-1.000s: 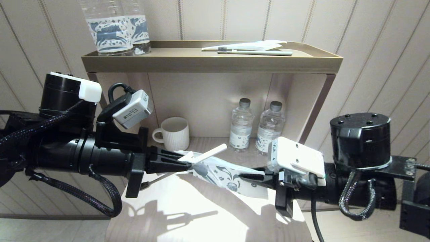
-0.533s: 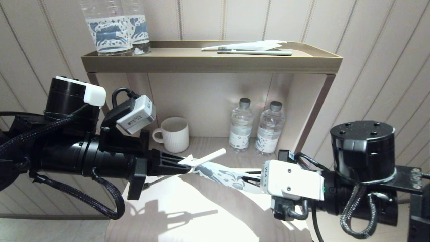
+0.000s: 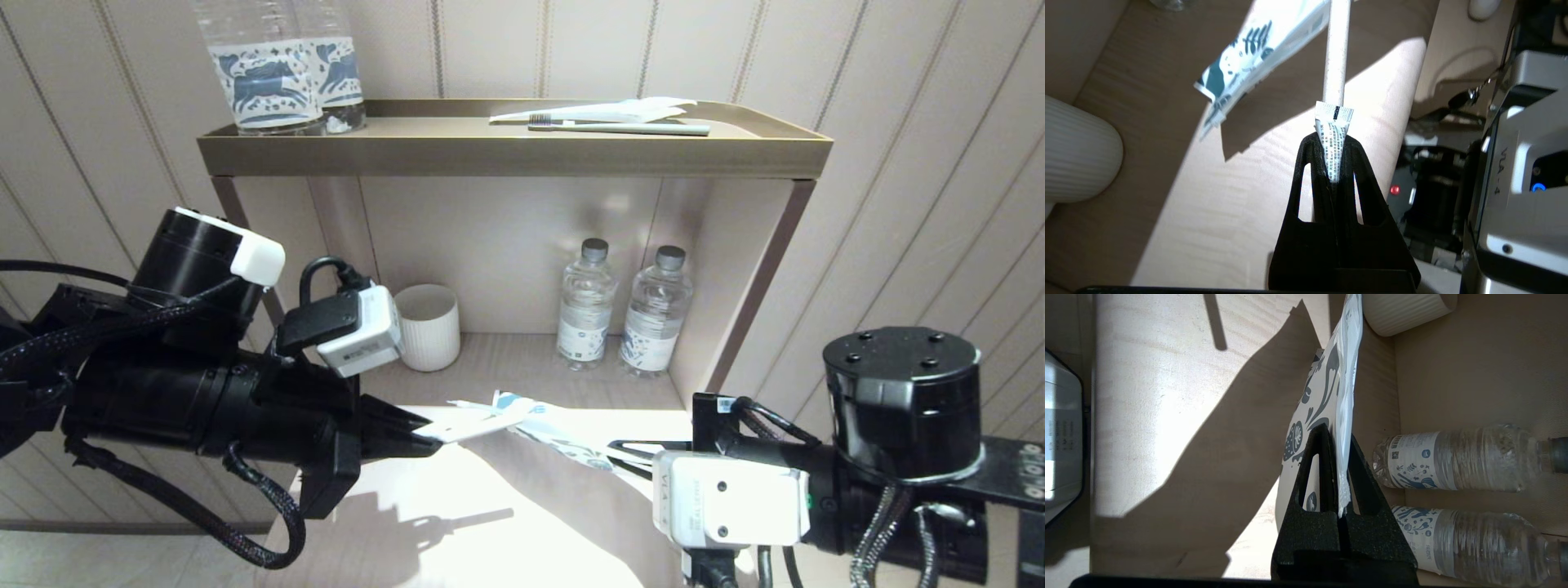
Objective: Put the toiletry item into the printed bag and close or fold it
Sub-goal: Place the toothbrush in the storage bag
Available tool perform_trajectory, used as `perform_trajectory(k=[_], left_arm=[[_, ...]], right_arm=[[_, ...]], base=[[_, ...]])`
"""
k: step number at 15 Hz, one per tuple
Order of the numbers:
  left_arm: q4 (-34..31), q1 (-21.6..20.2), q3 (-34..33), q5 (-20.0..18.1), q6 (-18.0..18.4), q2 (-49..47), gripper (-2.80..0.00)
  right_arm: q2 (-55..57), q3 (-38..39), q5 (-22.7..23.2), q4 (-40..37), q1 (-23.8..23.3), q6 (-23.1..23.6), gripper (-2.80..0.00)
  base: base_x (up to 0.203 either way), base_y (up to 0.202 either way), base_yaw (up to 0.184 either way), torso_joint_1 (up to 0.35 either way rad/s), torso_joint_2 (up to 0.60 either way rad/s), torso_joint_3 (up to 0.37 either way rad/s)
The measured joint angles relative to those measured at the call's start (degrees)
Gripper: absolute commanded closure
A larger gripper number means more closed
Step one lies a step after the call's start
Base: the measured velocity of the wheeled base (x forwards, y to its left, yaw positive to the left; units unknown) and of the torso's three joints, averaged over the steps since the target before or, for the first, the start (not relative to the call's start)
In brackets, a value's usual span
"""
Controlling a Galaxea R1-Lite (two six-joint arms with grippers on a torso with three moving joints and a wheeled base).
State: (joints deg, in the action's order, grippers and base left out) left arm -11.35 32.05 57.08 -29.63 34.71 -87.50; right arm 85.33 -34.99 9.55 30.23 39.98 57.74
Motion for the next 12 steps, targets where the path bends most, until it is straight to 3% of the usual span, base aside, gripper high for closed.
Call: perform_trajectory(k=[2,4,9,12], left_arm=[[-4.2,2.1,1.4,4.7,2.6,-0.5,0.0],[-8.6,3.8,4.5,6.7,3.3,-1.4,0.0],[-11.2,5.6,9.4,6.7,3.6,-4.6,0.0],[-11.1,6.6,9.7,4.4,3.7,-6.4,0.0]], right_arm=[[0.1,1.8,0.1,3.3,-0.7,0.4,0.0],[0.1,3.2,0.1,3.9,-0.8,0.4,0.0],[-0.4,6.2,0.8,5.6,-0.8,-0.2,0.0],[-0.4,7.5,3.4,7.1,-0.8,-1.0,0.0]], base=[[0.0,0.0,0.0,0.0,0.0,0.0],[0.0,0.0,0.0,0.0,0.0,0.0],[0.0,0.0,0.0,0.0,0.0,0.0],[0.0,0.0,0.0,0.0,0.0,0.0]])
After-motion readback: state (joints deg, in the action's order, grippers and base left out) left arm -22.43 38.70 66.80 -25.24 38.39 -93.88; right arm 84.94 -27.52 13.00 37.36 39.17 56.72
